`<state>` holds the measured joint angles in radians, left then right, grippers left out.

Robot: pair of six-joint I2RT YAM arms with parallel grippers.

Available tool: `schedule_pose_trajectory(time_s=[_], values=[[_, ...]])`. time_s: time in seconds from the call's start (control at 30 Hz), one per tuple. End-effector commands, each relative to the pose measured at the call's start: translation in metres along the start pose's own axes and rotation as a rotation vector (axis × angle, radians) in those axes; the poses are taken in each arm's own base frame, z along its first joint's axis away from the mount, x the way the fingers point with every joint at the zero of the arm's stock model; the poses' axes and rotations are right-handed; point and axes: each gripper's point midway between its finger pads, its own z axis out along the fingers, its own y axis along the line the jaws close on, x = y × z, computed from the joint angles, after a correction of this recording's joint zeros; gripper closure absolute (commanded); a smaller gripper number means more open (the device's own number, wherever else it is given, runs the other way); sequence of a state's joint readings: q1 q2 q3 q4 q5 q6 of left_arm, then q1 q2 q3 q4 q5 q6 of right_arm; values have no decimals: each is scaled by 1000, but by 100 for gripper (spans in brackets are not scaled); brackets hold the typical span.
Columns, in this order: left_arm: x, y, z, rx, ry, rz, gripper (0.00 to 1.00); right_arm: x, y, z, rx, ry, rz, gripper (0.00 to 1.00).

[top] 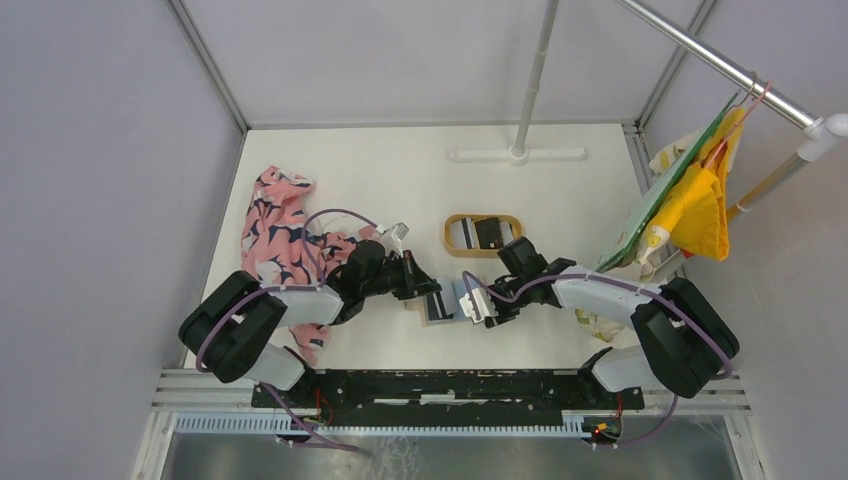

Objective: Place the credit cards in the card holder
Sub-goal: Insert the credit card into the card holder.

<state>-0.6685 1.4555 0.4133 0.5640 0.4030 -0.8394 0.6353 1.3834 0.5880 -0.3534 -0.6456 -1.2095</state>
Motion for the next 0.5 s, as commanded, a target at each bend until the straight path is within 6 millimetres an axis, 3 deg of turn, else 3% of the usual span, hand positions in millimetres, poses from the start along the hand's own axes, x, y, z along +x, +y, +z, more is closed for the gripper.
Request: schedule_pose_trajectory(time_s=[0.0,0.47], values=[[-16,-15,3,71,-52,-9,98,5,-11,-2,13,61,-18,57],[-5,4,3,22,-53,-56,98,4,-7,0,-23,69,-15,61]])
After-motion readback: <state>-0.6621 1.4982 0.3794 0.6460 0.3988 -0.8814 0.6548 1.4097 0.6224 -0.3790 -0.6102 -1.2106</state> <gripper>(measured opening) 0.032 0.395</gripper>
